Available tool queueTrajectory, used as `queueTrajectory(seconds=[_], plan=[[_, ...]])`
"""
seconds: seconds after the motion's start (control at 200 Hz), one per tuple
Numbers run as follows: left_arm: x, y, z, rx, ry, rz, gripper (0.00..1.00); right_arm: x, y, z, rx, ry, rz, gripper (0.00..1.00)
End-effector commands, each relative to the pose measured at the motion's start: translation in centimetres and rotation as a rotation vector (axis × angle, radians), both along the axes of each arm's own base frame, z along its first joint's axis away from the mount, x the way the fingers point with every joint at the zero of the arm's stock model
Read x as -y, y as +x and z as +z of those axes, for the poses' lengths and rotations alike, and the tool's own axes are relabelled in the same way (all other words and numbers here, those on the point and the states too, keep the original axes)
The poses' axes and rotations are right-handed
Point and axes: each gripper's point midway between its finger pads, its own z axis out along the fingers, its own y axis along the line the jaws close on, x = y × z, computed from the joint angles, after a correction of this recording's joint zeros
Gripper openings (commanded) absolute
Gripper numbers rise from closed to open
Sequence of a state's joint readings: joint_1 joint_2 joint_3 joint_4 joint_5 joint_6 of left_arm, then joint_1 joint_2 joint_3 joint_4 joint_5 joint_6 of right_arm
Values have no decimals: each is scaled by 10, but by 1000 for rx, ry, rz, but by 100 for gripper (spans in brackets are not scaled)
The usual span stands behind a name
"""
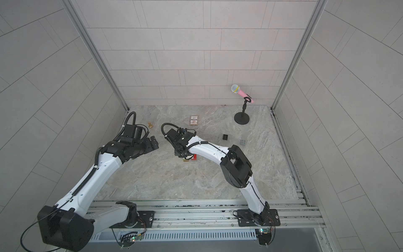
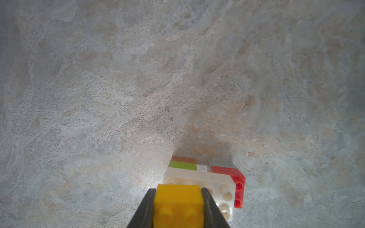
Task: Assemble the letter h with lego
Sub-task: Assemble the lego brick with the lego brick.
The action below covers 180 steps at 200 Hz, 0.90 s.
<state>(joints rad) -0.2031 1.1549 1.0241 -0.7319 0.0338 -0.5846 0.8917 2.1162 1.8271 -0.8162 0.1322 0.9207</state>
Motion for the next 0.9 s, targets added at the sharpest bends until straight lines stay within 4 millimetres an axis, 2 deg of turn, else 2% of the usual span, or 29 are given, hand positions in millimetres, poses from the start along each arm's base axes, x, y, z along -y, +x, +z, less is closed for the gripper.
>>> queueTrajectory(seconds=[0.0, 0.295, 0.605, 0.691, 0.896], plan=[[-1, 1, 7, 7, -1, 6, 100, 6, -1, -7, -15, -26, -30, 0], [0, 1, 7, 8, -5, 2, 100, 0, -2, -17, -45, -19, -24, 1], [0, 1, 7, 8, -7, 0, 100, 5, -3, -19, -42, -36, -29, 5], [1, 1, 7, 8, -7, -3, 100, 5, -3, -20, -43, -42, -24, 16], [2, 1, 8, 10, -12, -8, 100, 7, 0, -18, -29, -60, -18, 28]])
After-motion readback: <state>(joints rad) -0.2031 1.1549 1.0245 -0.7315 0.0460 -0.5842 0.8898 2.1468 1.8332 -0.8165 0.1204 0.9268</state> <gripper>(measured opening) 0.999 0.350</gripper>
